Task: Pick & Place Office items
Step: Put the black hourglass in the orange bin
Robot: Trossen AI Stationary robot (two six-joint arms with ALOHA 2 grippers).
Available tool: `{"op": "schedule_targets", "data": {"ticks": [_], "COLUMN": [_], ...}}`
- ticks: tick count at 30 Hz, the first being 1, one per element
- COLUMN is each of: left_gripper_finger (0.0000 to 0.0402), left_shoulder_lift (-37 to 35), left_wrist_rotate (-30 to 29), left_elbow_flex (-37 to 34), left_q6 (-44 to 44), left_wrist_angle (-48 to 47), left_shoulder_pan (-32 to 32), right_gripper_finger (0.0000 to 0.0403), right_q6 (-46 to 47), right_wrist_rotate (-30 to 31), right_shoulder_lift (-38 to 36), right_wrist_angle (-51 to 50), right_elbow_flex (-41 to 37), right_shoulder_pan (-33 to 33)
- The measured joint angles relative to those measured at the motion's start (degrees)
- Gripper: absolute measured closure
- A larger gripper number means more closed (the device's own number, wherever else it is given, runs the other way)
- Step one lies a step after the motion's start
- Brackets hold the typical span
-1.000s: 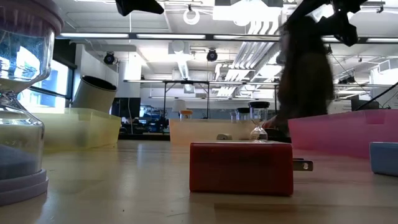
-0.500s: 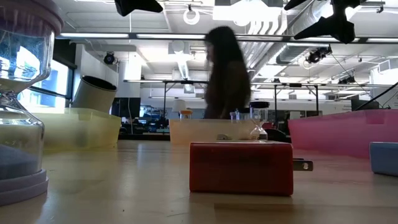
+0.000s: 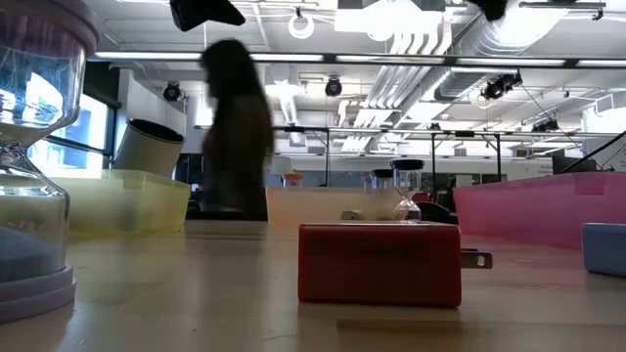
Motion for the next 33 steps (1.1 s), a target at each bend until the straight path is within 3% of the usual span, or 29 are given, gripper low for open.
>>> {"op": "schedule_targets", "data": {"ticks": [2,6,12,24,33], "left_gripper_finger": [0.0073,0.0073,0.0073,0.0073,0.0073], "left_shoulder_lift": [0.0,0.0,0.0,0.0,0.0], "left_wrist_rotate": [-0.03,0.0,0.0,-0.02,-0.02], "left_elbow_flex": [0.0,0.0,0.0,0.0,0.0], "left_q6": [0.02,0.16,-1.26,-1.75,-1.75], "left_wrist_angle": [0.01,0.19,0.21,0.51,4.63], "left_shoulder_pan": [0.35,0.38,0.13,1.2,1.56], "right_gripper_finger": [0.0048,0.0059,0.0065,0.0066,0.0066], "right_q6": [-4.27,-5.58,0.92,10.55,3.57], "right_wrist_rotate": [0.57,2.03,0.01,-16.14,-21.68], "right_shoulder_lift": [-0.01,0.03,1.88,12.11,19.41], "right_wrist_angle": [3.15,0.33,-9.56,-23.87,-24.7], "right_elbow_flex": [0.08,0.07,0.06,-0.02,0.0], "right_shoulder_pan": [-0.33,-1.81,-4.57,-18.19,-23.45]}}
